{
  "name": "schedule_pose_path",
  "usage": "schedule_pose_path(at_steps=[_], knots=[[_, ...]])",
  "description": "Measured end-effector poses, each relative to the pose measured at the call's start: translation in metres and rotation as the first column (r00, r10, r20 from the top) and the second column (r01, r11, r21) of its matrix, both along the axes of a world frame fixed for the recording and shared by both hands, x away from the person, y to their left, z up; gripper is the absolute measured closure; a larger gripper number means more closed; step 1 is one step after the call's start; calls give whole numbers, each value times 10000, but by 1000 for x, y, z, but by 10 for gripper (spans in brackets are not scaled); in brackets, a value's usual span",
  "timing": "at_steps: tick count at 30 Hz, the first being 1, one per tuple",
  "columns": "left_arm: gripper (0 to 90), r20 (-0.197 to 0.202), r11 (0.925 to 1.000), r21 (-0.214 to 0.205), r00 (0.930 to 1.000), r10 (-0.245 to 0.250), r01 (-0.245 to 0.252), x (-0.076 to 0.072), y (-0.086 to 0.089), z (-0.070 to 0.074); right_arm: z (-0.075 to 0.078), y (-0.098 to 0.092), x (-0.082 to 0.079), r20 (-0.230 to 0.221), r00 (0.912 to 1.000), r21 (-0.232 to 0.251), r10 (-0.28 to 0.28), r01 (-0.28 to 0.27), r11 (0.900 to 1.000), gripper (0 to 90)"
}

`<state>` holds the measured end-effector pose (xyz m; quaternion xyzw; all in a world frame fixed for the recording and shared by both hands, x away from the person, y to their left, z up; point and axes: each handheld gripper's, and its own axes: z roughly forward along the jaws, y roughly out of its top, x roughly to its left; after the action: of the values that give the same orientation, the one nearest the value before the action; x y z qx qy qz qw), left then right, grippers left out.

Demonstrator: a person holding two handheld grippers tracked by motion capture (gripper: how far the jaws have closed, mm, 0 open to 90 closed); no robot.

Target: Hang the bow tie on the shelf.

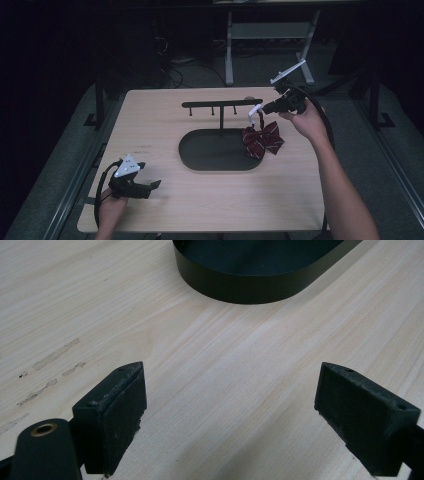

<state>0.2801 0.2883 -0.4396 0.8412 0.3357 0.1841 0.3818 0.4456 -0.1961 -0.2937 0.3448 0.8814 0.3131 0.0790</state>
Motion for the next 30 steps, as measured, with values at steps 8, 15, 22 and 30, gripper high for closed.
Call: schedule_pose_path(at_steps=[8,15,22,30], knots=[[132,7,10000,28,10000,-39,39,-1,-1,0,-4,-6,-6,-30,9997,134,-222,223,9997,712],[132,58,10000,-33,10000,7,-7,-2,0,1,-9,-14,-8,-171,9995,321,-282,287,9991,661],[132,52,10000,-32,10000,-20,20,-2,0,1,-14,-17,-9,-349,9987,417,-375,390,9984,629],[132,45,10000,-39,10000,-33,33,-2,0,0,-18,-20,-9,-457,9979,556,-467,492,9972,596]])
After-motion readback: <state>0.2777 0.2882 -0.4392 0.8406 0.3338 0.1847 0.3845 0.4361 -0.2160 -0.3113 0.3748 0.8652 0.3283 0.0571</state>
